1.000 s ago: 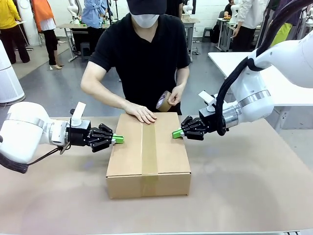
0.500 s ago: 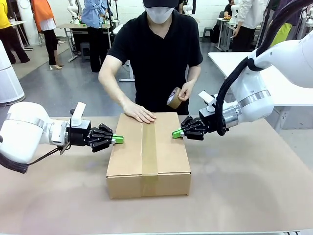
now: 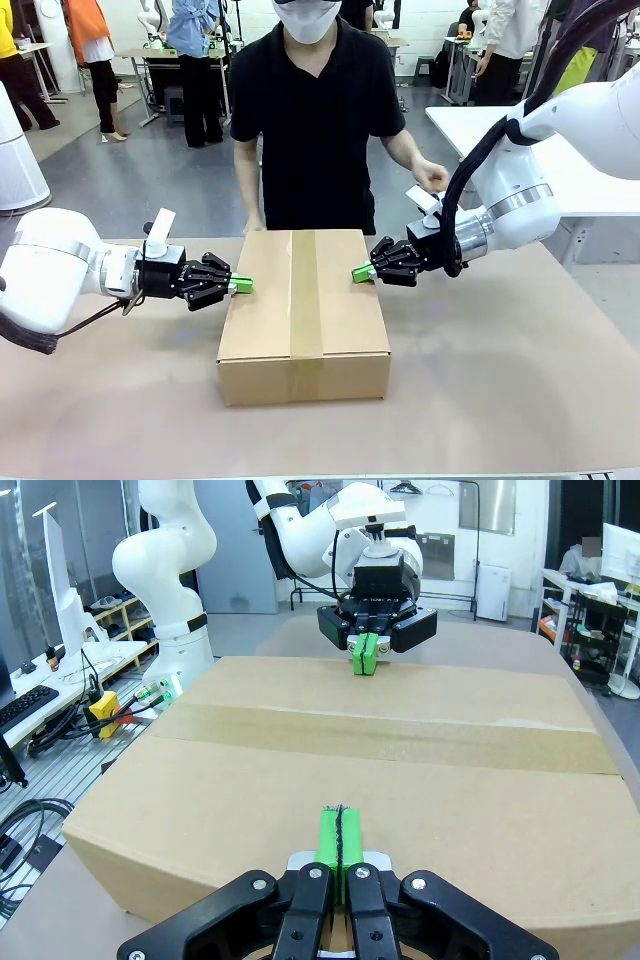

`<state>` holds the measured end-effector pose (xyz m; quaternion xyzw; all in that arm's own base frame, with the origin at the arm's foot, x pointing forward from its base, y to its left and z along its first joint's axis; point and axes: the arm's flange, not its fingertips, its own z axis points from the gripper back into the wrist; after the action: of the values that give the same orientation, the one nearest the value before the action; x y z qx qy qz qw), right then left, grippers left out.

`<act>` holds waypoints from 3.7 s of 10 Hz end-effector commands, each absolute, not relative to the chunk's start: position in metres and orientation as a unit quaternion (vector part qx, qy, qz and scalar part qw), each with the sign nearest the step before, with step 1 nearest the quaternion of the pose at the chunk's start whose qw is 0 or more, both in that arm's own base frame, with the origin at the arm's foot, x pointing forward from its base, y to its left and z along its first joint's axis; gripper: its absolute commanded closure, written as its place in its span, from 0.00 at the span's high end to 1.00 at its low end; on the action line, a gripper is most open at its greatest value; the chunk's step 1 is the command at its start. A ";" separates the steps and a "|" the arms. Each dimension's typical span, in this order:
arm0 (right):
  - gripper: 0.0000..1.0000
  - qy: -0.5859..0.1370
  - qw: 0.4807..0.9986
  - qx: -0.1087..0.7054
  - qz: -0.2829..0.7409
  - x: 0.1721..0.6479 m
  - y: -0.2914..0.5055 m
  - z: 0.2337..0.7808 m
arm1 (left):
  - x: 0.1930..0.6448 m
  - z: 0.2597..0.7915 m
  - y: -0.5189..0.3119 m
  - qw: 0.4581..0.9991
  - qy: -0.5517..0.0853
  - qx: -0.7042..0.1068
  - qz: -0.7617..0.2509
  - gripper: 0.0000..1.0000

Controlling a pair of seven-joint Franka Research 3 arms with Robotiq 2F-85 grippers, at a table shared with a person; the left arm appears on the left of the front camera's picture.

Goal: Wrap the clocks to prevent damage.
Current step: After the human seals the box with tape, release both hands from the side flaps of the Package Box.

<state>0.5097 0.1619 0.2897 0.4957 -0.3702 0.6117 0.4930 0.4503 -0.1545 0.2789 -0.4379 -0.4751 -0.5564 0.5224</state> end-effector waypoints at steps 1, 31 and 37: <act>0.01 -0.370 0.493 0.496 0.612 0.510 0.162 0.290 | 0.450 0.279 -0.154 0.522 -0.475 -0.438 -0.556 0.00; 0.01 -0.235 0.706 0.310 0.591 0.431 0.058 0.545 | 0.418 0.534 -0.051 0.684 -0.310 -0.301 -0.588 0.00; 1.00 -0.231 0.713 0.307 0.586 0.432 0.061 0.546 | 0.428 0.548 -0.047 0.670 -0.286 -0.317 -0.607 1.00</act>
<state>0.4277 0.0573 0.5449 0.3098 -0.2343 0.5908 0.7072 0.4227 -0.0513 0.5437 -0.3162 -0.2958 -0.5960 0.6762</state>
